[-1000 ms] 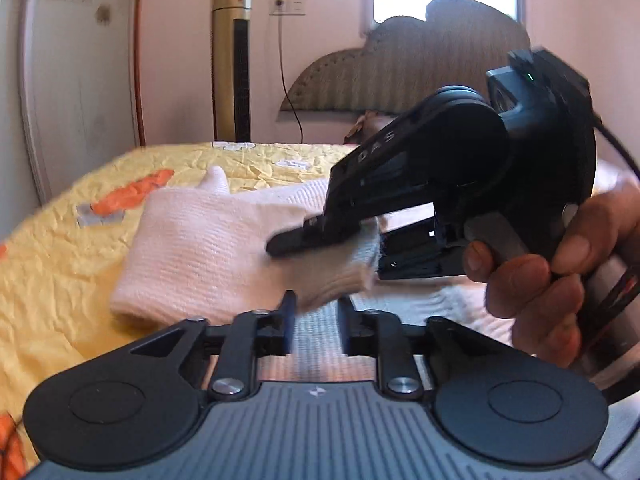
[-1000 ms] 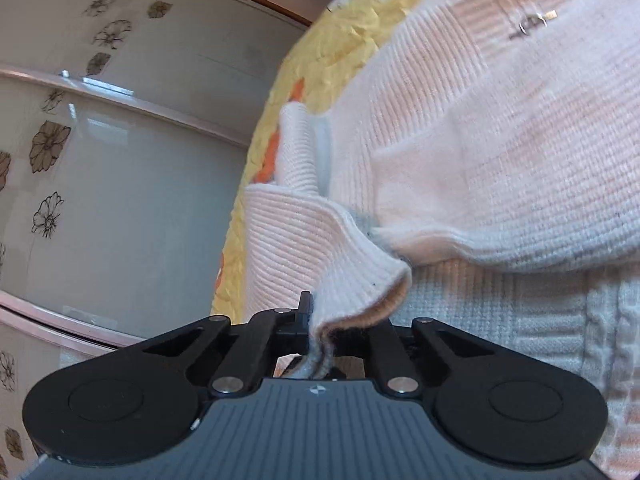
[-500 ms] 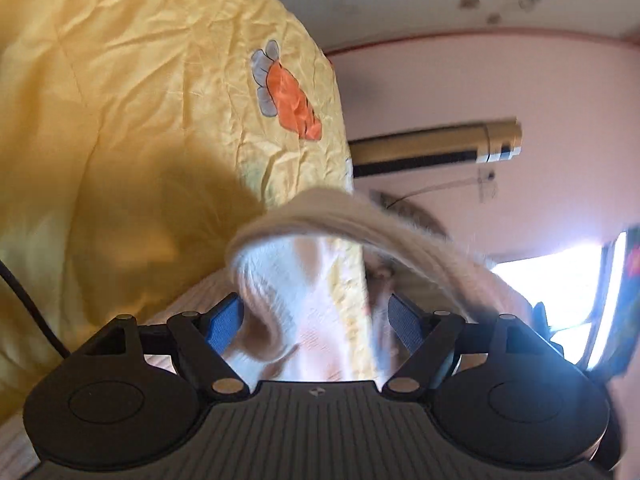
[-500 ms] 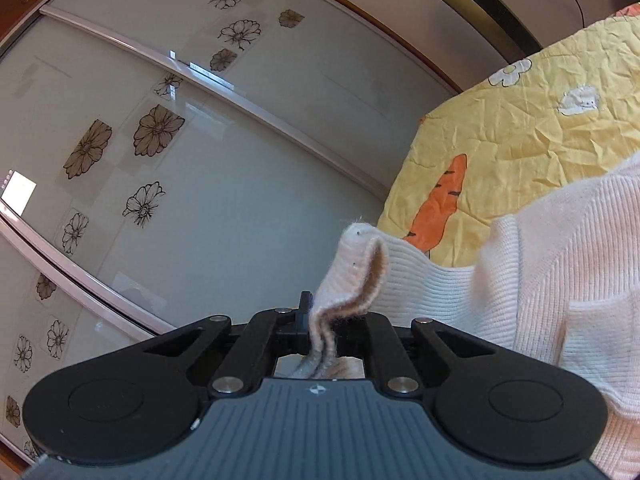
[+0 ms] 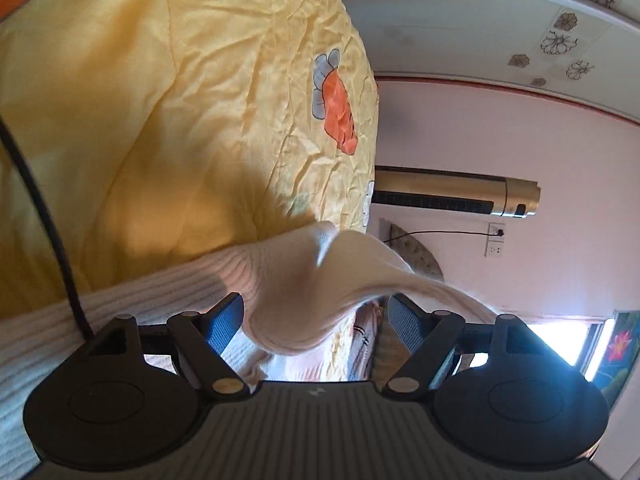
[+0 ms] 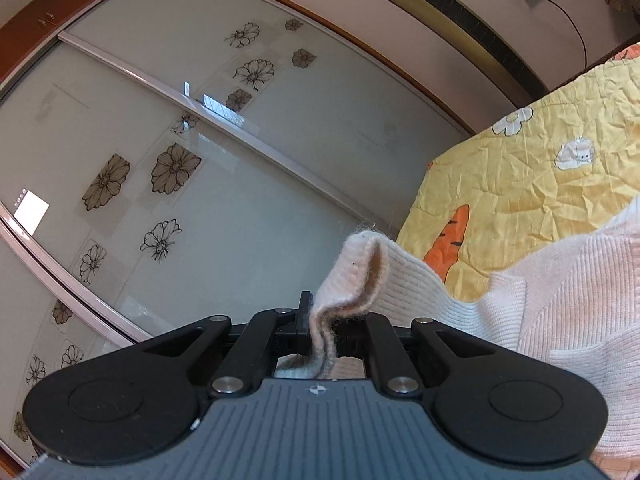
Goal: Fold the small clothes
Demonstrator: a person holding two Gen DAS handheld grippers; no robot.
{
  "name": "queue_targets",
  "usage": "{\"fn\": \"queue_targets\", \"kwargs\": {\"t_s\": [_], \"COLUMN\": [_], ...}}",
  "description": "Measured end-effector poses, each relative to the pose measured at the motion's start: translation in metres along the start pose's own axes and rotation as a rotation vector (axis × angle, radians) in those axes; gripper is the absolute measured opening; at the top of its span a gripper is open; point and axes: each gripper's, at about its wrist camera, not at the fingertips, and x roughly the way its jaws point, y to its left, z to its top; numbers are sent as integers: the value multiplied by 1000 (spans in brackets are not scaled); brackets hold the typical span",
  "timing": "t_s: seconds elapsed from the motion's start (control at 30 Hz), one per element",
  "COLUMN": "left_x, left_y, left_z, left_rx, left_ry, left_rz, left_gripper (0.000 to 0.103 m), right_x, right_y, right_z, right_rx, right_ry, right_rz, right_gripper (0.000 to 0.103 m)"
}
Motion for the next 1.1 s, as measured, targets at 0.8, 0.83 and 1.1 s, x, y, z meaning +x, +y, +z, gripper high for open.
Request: {"fn": "queue_targets", "kwargs": {"t_s": [0.8,0.83,1.1], "left_x": [48,54,66], "left_y": [-27,-33,-37], "left_z": [-29,-33,-56], "left_rx": [275,333,628], "left_ry": [-42,-31,-60], "left_rz": [187,223,392], "left_gripper": [81,81,23], "right_x": [-159,-166,-216], "right_y": [-74,-79,-157], "right_z": [13,9,-18], "right_rx": [131,136,252], "right_ry": [-241,-253,-308], "right_rz": [-64,-58,-255], "right_gripper": [13,13,13]}}
